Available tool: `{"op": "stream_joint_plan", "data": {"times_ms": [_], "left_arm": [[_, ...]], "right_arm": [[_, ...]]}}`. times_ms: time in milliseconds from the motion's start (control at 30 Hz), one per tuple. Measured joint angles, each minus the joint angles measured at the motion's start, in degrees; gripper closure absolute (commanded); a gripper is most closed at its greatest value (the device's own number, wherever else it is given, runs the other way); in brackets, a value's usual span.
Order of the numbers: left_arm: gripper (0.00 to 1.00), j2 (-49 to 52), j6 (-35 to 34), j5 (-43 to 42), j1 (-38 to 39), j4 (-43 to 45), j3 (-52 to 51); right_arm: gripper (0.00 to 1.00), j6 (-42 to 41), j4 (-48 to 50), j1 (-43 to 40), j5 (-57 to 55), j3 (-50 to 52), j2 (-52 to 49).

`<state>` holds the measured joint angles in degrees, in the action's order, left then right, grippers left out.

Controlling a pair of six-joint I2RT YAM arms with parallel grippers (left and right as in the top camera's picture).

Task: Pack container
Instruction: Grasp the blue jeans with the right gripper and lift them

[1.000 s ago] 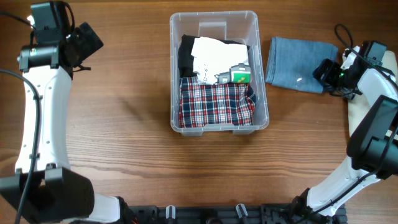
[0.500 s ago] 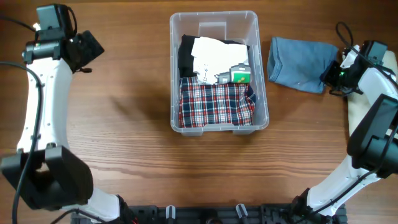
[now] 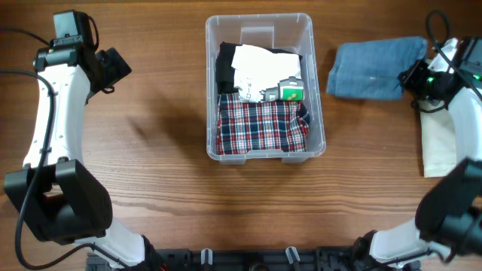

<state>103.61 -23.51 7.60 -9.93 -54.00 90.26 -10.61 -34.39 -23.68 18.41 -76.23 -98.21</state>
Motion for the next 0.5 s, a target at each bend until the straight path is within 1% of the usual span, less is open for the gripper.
{"op": "stream_joint_plan", "data": {"times_ms": [100,200,400,467,500], "left_arm": [[0.0,0.0,0.0,0.0,0.0,0.0,0.0],[0.0,0.0,0.0,0.0,0.0,0.0,0.0],[0.0,0.0,0.0,0.0,0.0,0.0,0.0],[0.0,0.0,0.0,0.0,0.0,0.0,0.0],[0.0,0.0,0.0,0.0,0.0,0.0,0.0]], "right_arm": [[0.96,0.0,-1.6,0.0,0.4,0.0,5.8],[0.96,0.0,-3.4,0.0,3.5,0.0,12.1],[0.96,-0.1,-4.3,0.1,13.0,0.1,25.9],[0.96,-0.4,-4.3,1.4,16.9,0.1,31.7],[0.96,-1.2,-4.9,3.4,20.6,0.1,36.1]]}}
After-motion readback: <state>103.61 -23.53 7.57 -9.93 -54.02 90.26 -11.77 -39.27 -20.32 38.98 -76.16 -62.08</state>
